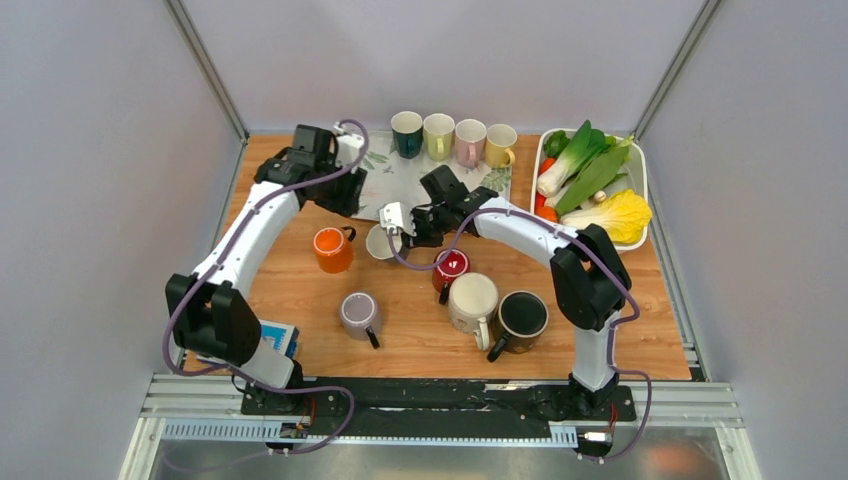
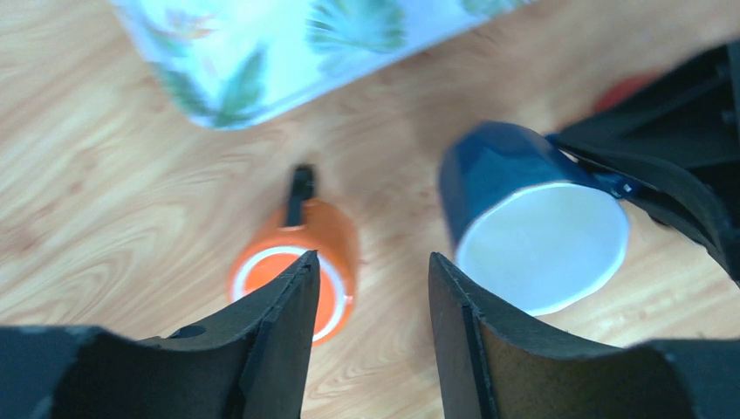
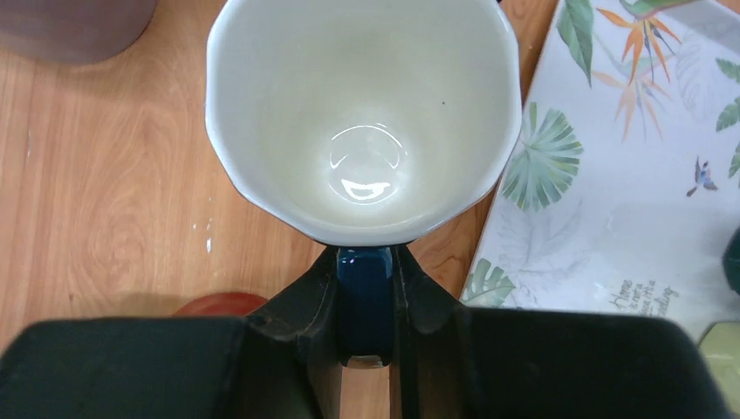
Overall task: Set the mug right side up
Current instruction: Place the cup on the tray.
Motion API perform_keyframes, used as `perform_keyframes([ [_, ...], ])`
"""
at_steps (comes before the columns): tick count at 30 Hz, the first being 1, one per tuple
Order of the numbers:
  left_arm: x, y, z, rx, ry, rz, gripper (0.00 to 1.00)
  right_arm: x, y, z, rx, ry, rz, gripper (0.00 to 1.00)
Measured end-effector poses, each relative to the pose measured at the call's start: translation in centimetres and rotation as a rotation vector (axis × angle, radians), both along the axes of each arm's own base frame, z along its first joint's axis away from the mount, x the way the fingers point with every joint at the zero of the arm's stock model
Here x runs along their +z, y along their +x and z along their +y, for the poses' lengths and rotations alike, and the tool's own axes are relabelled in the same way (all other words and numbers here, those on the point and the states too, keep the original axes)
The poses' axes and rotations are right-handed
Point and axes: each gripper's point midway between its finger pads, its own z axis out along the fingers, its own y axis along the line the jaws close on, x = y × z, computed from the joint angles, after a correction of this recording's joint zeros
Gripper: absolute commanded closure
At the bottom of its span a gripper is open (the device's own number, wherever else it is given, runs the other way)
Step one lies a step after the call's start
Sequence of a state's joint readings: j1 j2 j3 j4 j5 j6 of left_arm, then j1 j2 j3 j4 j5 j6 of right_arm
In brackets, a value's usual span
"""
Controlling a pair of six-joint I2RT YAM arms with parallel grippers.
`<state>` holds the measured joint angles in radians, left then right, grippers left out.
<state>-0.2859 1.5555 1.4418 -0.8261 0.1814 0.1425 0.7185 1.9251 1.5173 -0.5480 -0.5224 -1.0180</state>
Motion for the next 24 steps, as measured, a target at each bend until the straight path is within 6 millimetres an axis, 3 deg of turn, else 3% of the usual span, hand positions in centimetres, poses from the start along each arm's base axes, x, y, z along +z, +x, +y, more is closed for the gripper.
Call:
perform_keyframes([
  [6, 6.3, 2.1, 6.4, 0.258, 0.001, -0.216, 0.35, 0.5, 2.4, 1.8, -0.188, 0.085, 0.06, 1.0],
  [10, 10.2, 2.2, 7.4, 0.299, -0.009, -0.36, 0.36, 2.0, 6.3, 4.0, -0.393, 0.189, 0.086, 1.0],
  [13, 12.1, 2.0, 7.5, 0.301, -0.024, -0.425, 0.38, 3.5, 10.4, 5.7, -0.577, 0.294, 0.093, 1.0],
  [19, 11.1, -0.2, 7.6, 0.279, -0.025, -0.418, 0.41, 3.6, 15.9, 6.6, -0.859, 0.424, 0.089, 1.0],
  [24, 10.2, -2.4, 7.6, 0.223, -0.004, -0.403, 0.43, 0.9, 19.0, 6.6, -1.018, 0.466, 0.097, 1.0],
])
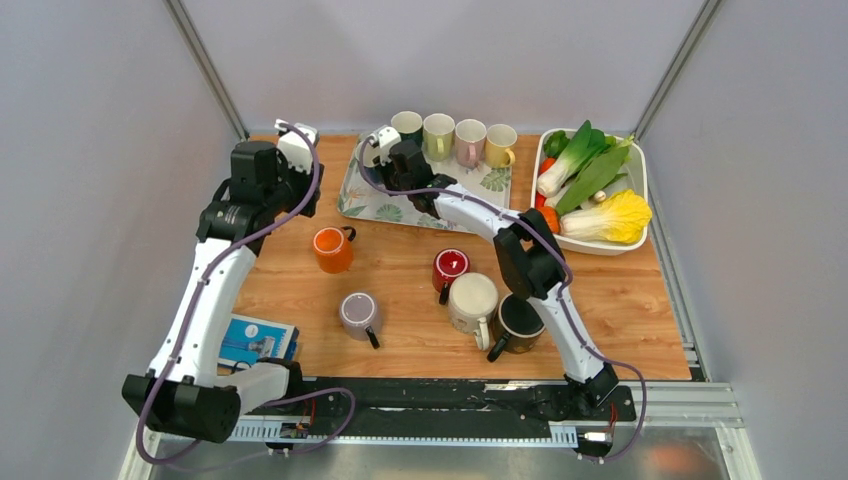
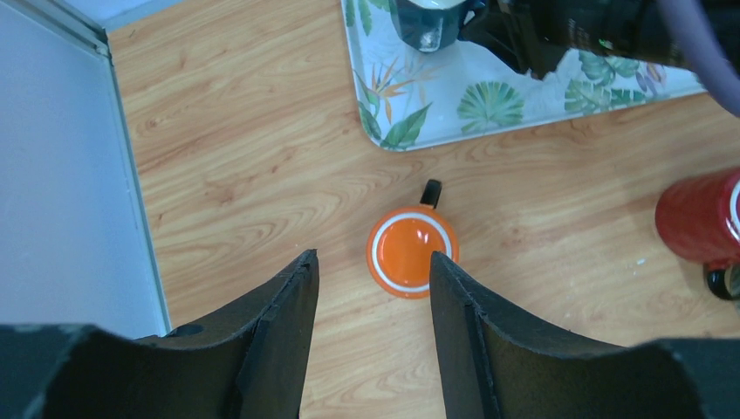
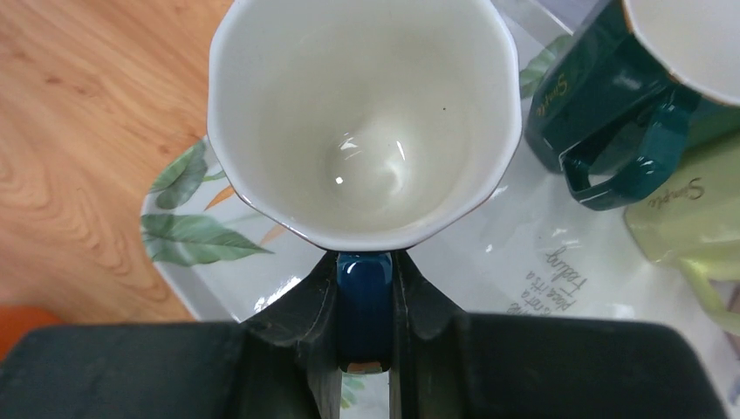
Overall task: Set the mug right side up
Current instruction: Place the cup on the tray.
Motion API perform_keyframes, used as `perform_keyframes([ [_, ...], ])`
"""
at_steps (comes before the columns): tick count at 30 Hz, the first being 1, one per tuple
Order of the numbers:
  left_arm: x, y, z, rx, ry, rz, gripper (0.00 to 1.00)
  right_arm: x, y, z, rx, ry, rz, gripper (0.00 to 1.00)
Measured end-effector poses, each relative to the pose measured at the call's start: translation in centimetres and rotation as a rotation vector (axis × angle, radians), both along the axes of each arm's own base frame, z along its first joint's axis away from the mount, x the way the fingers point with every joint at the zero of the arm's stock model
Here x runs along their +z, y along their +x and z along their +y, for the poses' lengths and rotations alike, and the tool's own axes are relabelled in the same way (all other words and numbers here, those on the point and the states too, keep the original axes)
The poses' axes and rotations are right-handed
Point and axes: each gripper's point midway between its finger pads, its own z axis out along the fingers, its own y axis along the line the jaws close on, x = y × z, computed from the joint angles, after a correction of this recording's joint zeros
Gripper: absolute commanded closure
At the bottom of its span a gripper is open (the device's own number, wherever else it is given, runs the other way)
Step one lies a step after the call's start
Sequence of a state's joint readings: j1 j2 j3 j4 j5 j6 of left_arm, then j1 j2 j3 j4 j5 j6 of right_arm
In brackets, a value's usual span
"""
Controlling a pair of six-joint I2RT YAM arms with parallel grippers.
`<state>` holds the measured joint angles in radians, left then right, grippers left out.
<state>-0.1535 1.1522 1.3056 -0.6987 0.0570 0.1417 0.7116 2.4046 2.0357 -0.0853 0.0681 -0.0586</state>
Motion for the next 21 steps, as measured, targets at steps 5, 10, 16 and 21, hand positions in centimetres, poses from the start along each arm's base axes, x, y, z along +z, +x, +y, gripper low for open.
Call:
perform_keyframes([
  [5, 0.5, -2.8, 1.4, 0.0, 0.025, -0.024, 0.43, -3.0, 1.8, 0.4, -0.088, 0.033, 0.033, 1.0],
  [10, 0.4, -5.0, 2.9, 0.032, 0.019, -0.017, 0.44, -2.7, 4.0, 1.2, -0.159, 0.094, -0.003, 0.93],
  [16, -0.8, -5.8, 2.7, 0.002, -0.004, 0.033, 0.44, -2.7, 4.8, 1.6, -0.183, 0.139, -0.025, 0.47],
  [21, -1.8, -5.3, 1.7, -0.044, -0.033, 0.064, 0.44, -1.5, 5.4, 1.8, -0.18, 0.179, -0.05, 0.4],
])
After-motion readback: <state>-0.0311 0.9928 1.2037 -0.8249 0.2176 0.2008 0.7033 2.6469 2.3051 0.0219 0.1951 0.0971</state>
